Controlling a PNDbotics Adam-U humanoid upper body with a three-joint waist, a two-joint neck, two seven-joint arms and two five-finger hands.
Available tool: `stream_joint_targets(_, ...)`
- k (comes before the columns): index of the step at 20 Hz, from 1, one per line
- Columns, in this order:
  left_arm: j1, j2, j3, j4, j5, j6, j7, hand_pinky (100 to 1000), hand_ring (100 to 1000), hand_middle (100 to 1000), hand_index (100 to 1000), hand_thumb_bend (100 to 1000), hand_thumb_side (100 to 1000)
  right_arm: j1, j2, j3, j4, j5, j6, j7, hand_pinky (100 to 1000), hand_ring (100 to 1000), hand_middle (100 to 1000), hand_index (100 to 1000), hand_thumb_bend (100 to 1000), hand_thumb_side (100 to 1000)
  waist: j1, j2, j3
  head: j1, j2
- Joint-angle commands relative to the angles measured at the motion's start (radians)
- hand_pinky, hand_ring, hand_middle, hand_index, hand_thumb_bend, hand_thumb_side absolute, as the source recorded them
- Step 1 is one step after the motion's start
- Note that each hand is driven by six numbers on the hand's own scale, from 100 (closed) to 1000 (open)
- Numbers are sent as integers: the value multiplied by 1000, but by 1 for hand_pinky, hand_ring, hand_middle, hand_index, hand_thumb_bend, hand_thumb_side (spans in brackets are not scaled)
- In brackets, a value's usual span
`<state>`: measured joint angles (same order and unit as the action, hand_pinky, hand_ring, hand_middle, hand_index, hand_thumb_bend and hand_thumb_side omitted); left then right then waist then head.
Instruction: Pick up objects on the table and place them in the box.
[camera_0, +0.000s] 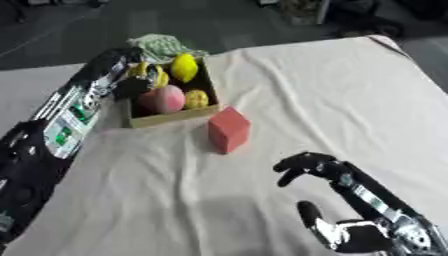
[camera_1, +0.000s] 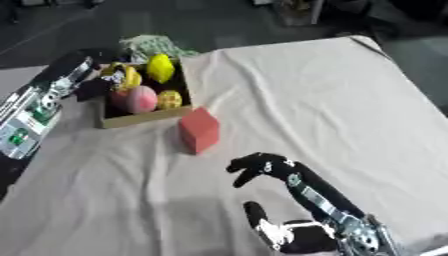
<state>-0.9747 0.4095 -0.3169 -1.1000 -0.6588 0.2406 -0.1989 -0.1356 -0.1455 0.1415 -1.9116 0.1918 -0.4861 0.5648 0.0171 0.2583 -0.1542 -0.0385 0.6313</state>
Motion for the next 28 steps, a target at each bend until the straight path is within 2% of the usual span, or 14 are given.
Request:
stream_joint_targets(1, -10, 49, 7, -49, 41, -12, -18, 893, 844, 862, 995, 100, 878, -5, -7, -8, -11, 1, -2, -3, 697, 675, 776, 908, 100, 437, -1, -19, 2, -7, -12)
stream_joint_targets(7, 6, 91, 7, -117, 103, -13, -49, 901, 850, 871, 1000, 100, 910, -3, -9, -11, -12, 4, -2, -6, 697, 676, 776, 908, 100, 436, -1, -20, 7, -13, -13)
stream_joint_targets(11, 23, 127, 12, -200, 161, -14, -64, 897, 844, 860, 994, 100, 889, -1, -10, -13, -11, 7, -2, -8, 697, 676, 776, 908, 100, 436, 0, -20, 13, -17, -12)
stream_joint_targets(13, 34, 148, 20, -250, 193, -21, -62, 887, 832, 841, 980, 100, 851, 0, -10, -17, -10, 8, -1, -12, 697, 675, 776, 908, 100, 438, 0, -21, 17, -19, -12)
stream_joint_targets(20, 121, 219, 34, -432, 306, -123, 19, 870, 813, 812, 955, 100, 724, 8, -17, -34, -12, 7, 10, -39, 695, 673, 775, 909, 100, 441, -6, -27, 46, -23, -10)
stream_joint_targets(24, 211, 239, 59, -540, 373, -183, 78, 859, 805, 799, 944, 100, 675, 8, -60, -41, -22, 0, 7, -57, 699, 679, 779, 912, 100, 430, -22, -40, 71, -24, -4)
stream_joint_targets(25, 261, 257, 73, -638, 451, -178, 91, 857, 803, 796, 942, 100, 673, 1, -82, -47, -26, -1, 4, -67, 700, 681, 780, 914, 100, 426, -26, -43, 80, -25, -3)
stream_joint_targets(27, 350, 295, 111, -821, 618, -116, 110, 856, 800, 792, 938, 100, 667, -21, -140, -56, -36, -3, -5, -91, 704, 688, 787, 918, 100, 415, -34, -47, 95, -29, -2)
stream_joint_targets(28, 378, 304, 126, -861, 676, -100, 116, 855, 800, 790, 937, 100, 669, -34, -176, -59, -42, -6, -11, -105, 705, 691, 789, 921, 100, 399, -38, -49, 102, -32, -1)
